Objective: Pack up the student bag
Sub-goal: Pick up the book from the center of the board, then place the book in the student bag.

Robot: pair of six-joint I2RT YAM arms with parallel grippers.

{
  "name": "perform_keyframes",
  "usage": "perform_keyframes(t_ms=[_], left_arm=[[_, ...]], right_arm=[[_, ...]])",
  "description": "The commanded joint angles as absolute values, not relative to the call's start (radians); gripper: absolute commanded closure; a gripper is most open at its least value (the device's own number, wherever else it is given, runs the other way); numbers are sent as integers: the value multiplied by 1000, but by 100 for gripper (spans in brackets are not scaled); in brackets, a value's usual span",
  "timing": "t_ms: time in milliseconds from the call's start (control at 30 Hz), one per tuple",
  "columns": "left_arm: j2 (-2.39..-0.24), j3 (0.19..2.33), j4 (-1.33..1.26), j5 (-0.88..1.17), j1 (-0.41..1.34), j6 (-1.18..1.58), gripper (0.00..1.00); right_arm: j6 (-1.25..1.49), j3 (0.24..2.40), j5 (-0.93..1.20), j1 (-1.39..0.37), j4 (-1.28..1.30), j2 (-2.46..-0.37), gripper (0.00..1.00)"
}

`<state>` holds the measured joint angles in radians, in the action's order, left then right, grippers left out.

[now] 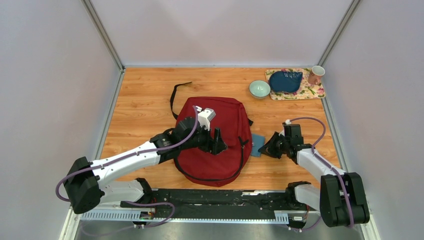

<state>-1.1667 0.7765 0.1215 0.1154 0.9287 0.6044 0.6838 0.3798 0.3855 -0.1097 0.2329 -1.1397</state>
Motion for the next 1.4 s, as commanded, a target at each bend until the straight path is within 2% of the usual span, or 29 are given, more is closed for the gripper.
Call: perform_keyframes(t_ms=[0,200,400,567,767,900,1167,1367], left_arm=[[-1124,759,95,97,931,617,18],[-1103,749,95,69,930,617,17],[-1063,733,91,3,930,618,14],[-1000,681,20,-47,930,629,14],[-943,624,-116,-69,928,634,13],[-934,597,-218,-45,925,635,9],[-995,548,-440,47,894,704,9],[-1074,552,-595,133,873,764,9]], right_arm=[[681,383,385,-110,222,-1120,100],[664,417,304,-110,360,-1002,100],[644,486,180,-112,567,-767,100],[666,552,225,-110,629,-594,100],[739,578,461,-110,539,-528,100],[817,572,650,-112,379,-552,100],[900,588,784,-143,221,-607,100],[957,578,804,-198,134,-629,100]])
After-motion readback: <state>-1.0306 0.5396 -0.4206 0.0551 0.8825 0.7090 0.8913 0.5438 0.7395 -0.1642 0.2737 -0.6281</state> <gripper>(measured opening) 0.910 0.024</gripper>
